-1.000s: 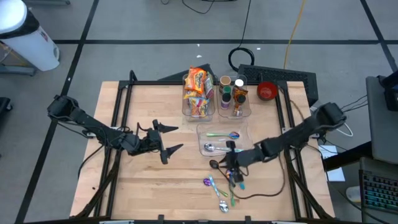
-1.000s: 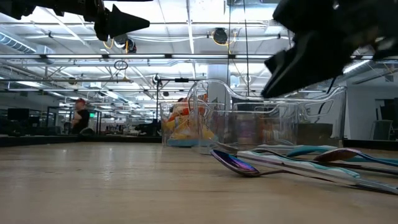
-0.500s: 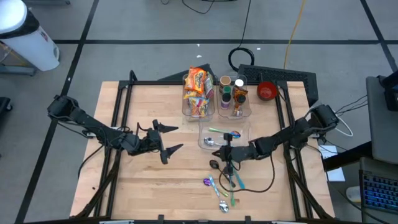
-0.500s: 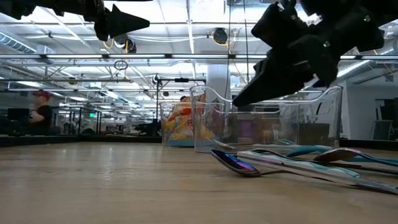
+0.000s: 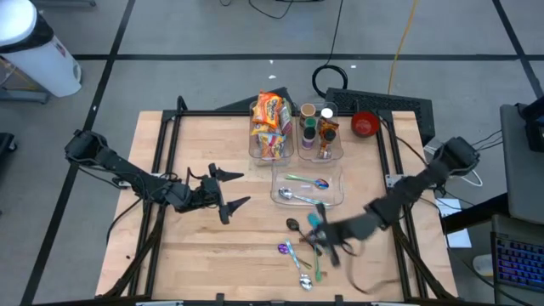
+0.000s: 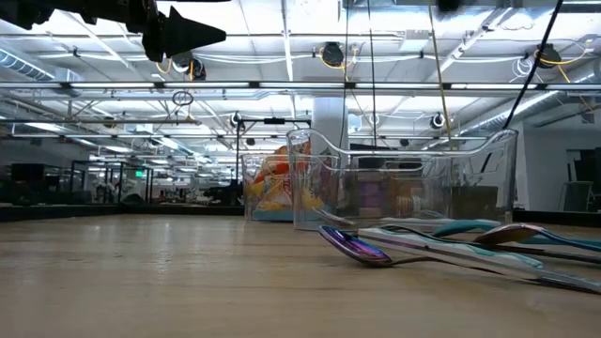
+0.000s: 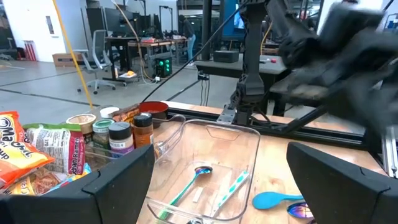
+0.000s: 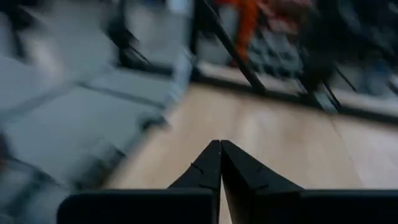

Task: Pick & Place Food Item
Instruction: Put the blue spoon into the bottom transparent bin

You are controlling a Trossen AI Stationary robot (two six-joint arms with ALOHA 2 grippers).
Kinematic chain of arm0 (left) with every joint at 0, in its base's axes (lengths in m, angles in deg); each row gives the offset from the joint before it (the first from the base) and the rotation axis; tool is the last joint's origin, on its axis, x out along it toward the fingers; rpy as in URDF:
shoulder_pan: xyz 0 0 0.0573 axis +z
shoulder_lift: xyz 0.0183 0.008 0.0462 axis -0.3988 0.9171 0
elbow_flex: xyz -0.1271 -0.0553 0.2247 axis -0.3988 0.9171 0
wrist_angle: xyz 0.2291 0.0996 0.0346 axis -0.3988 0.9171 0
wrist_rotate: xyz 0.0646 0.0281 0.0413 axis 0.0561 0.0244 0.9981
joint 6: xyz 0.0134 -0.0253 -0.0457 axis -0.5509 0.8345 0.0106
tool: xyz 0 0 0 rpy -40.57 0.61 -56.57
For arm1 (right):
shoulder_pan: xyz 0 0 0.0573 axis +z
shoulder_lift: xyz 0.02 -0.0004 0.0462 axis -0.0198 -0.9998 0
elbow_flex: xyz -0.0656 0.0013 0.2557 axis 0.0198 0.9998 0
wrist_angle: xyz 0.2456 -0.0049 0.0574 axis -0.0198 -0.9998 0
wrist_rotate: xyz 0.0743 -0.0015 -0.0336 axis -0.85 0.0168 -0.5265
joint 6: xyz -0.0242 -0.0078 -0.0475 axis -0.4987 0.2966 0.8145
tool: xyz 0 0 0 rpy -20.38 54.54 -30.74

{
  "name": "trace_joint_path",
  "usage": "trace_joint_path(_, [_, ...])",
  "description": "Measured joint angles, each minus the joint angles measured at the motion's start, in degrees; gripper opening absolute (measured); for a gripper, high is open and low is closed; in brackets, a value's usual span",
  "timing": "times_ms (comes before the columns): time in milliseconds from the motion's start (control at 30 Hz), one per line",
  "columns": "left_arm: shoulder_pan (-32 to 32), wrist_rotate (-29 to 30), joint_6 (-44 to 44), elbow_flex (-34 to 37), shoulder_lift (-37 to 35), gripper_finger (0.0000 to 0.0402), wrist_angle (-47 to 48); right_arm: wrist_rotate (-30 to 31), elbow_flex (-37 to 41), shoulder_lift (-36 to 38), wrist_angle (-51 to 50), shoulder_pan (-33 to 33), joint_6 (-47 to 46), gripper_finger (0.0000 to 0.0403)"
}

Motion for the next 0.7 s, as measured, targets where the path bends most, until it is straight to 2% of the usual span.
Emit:
trace_joint_path(200, [0.0,0.0,0.0,0.0,0.0,0.0374,-0.02,-0.44,-9.59,-0.96,-2.85,12.31,6.38,0.0001])
trace_joint_path(333, [0.0,0.01,0.0,0.0,0.0,0.0374,-0.02,-6.49,-11.68,-0.83,1.25,17.62,7.82,0.0008])
trace_joint_path(467, [0.0,0.01,0.0,0.0,0.0,0.0374,-0.02,-7.13,-11.22,0.72,10.09,20.87,14.39,0.002])
trace_joint_path(567, [0.01,-0.01,0.88,0.0,0.0,0.0374,-0.51,-7.14,-11.04,0.78,11.26,21.7,16.74,0.0024])
trace_joint_path(700, [0.13,0.52,5.11,0.02,0.0,0.0374,-7.77,-7.09,-11.02,0.84,12.21,21.51,18.05,0.0024])
